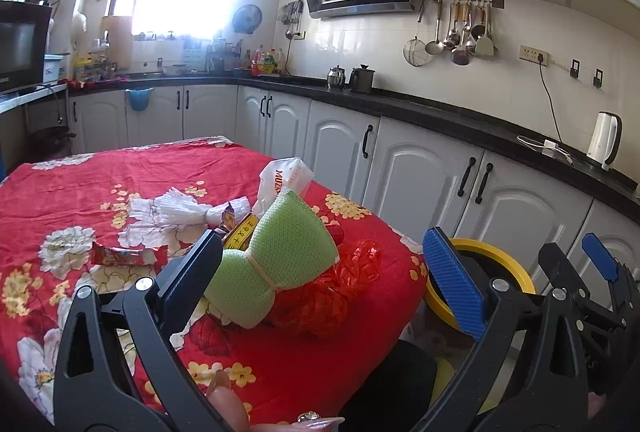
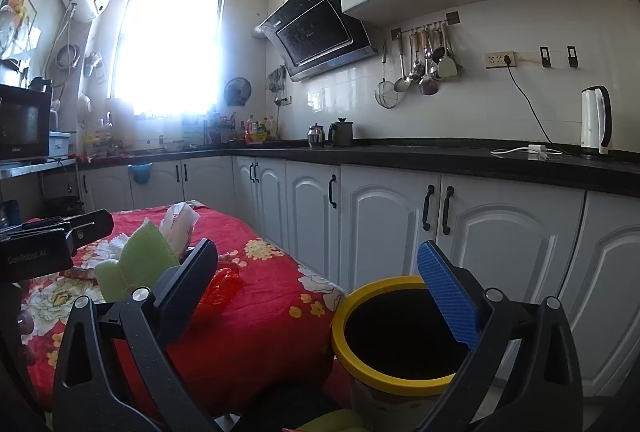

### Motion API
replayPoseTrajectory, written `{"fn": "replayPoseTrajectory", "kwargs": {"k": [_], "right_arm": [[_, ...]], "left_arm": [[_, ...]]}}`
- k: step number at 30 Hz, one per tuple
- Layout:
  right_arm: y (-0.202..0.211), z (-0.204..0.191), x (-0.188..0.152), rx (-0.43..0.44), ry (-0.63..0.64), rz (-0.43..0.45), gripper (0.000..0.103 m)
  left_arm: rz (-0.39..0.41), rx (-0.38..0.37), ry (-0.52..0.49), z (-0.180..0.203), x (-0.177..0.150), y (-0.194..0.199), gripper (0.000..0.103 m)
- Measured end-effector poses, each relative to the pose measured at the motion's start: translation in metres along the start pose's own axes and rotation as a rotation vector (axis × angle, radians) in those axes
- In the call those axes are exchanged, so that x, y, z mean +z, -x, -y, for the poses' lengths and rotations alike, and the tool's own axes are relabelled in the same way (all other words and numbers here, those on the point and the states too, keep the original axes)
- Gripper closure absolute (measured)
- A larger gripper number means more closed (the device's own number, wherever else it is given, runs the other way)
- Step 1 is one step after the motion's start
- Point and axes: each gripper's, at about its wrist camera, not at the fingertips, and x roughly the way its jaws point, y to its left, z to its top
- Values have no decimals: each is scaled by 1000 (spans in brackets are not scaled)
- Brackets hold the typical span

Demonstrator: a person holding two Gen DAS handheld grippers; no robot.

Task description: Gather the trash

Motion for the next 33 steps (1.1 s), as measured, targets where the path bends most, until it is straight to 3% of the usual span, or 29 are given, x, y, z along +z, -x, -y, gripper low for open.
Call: {"fn": "replayPoseTrajectory", "kwargs": {"k": [33], "right_arm": [[-4, 0, -5, 6, 3, -19, 6]], "left_arm": [[0, 7, 6, -2, -4, 0, 11]]}}
